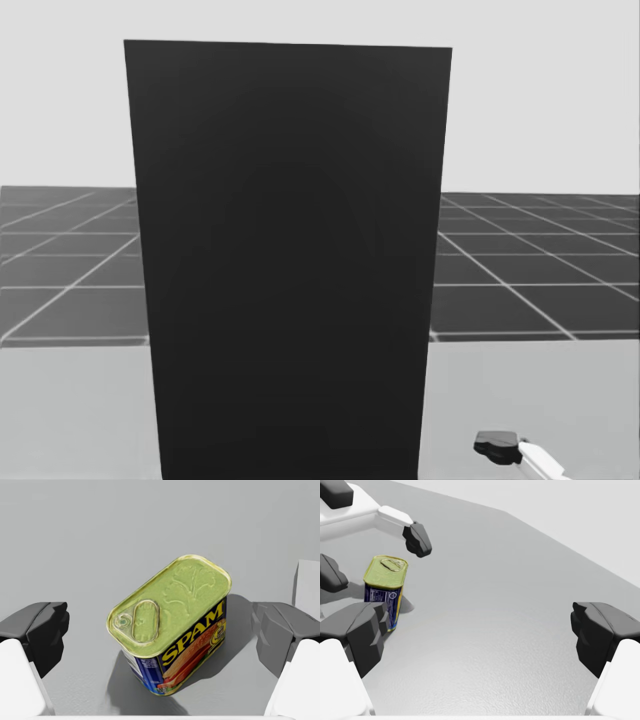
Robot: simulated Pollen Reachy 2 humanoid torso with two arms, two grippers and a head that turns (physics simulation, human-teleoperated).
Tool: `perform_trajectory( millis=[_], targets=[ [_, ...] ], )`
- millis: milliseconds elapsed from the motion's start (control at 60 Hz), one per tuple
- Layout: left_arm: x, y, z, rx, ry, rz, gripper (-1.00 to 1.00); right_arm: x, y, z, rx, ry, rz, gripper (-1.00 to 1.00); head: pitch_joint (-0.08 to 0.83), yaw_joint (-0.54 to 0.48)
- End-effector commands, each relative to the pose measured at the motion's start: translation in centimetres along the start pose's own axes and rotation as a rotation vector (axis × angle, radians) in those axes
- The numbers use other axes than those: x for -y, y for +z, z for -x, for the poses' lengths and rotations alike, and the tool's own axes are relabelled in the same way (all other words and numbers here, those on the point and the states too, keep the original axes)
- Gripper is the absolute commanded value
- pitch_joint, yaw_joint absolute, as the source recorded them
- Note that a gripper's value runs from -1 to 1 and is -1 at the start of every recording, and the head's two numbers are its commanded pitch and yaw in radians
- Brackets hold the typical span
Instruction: Reach around the screen and pick up the object behind it.
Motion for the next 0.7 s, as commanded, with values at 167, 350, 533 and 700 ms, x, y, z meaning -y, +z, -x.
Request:
perform_trajectory(
  millis=[167,350,533,700],
  targets=[
    [0.9,-3.1,0.7,-0.102,-0.01,0.218,-1.0,-0.2,0.0,0.1,0.0,0.011,-0.021,-1.0,0.098,-0.06],
    [1.6,-3.3,1.2,-0.144,-0.057,0.291,-1.0,-0.3,-0.2,0.3,-0.008,0.018,-0.017,-1.0,0.106,-0.07],
    [1.5,-3.4,2.2,-0.158,-0.027,0.306,1.0,-0.3,-0.2,0.3,-0.012,0.023,-0.015,-1.0,0.107,-0.07],
    [1.4,-2.7,3.7,-0.172,0.021,0.307,1.0,-0.3,-0.2,0.3,-0.015,0.028,-0.013,-1.0,0.109,-0.06]
  ],
)
